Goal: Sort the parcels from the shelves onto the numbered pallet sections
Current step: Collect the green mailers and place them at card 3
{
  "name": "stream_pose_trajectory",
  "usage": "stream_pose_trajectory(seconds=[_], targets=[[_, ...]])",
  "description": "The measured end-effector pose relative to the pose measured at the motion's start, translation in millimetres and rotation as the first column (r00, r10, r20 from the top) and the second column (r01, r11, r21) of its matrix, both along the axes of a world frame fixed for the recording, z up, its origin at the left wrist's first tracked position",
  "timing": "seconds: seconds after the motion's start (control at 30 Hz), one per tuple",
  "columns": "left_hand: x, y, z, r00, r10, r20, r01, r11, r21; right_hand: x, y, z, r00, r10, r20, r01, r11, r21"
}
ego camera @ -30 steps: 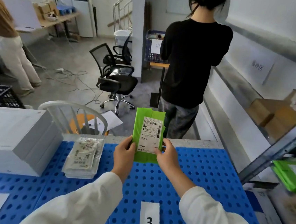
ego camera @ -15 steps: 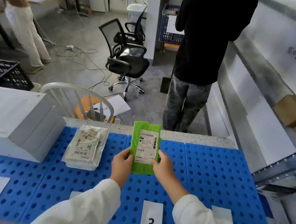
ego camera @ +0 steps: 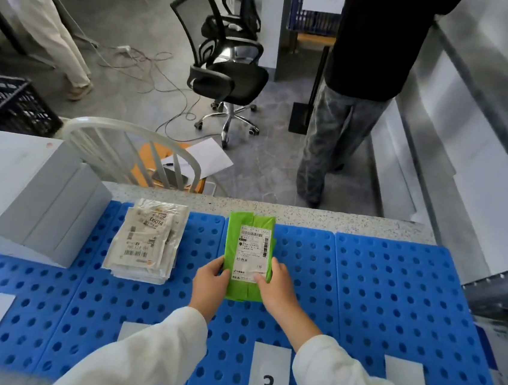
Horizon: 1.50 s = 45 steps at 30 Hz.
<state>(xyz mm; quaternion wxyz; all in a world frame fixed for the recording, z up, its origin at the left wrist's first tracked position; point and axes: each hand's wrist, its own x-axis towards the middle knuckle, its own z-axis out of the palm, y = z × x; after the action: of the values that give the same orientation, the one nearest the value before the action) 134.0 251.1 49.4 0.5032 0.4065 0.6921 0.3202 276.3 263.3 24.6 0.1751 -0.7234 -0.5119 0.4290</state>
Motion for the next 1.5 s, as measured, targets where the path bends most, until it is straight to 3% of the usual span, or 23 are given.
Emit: stream_pose_trajectory(seconds=[0.43,0.63,0.73,0.8,0.87,0.93,1.0,1.17,1.33,1.5], targets=[[0,9,-24,0.987,-0.157,-0.045,0.154,0.986,-0.062,10,4,-8,1.000,0.005,0.025,-0.003,0.999,-0.049],[-19,8,-14,0.960,-0.219,-0.173,0.216,0.976,-0.033,18,-5,11,0.999,-0.039,0.010,0.039,0.997,-0.066],[-31,11,4,0.889,-0.340,-0.308,0.361,0.932,0.011,24,-13,30,0.996,0.006,0.091,-0.003,0.999,-0.039],[-33,13,29,0.814,-0.442,-0.378,0.490,0.871,0.036,24,-20,49,0.987,0.034,0.158,-0.035,0.999,0.000],[-31,14,59,0.682,-0.538,-0.496,0.639,0.768,0.046,20,-27,75,0.973,0.068,0.220,-0.080,0.996,0.045],[-27,16,87,0.535,-0.563,-0.630,0.763,0.642,0.073,16,-34,105,0.961,0.070,0.267,-0.096,0.992,0.083],[-22,14,116,0.456,-0.546,-0.703,0.839,0.526,0.136,11,-43,138,0.952,0.034,0.305,-0.075,0.990,0.122],[-9,4,179,0.369,-0.452,-0.812,0.919,0.311,0.244,9,-81,216,0.901,-0.126,0.414,0.034,0.974,0.223],[20,-28,231,0.338,-0.357,-0.871,0.941,0.110,0.320,24,-150,266,0.842,-0.338,0.421,0.174,0.908,0.382],[53,-85,273,0.348,-0.367,-0.862,0.922,-0.034,0.387,45,-227,300,0.772,-0.358,0.526,0.219,0.926,0.308]])
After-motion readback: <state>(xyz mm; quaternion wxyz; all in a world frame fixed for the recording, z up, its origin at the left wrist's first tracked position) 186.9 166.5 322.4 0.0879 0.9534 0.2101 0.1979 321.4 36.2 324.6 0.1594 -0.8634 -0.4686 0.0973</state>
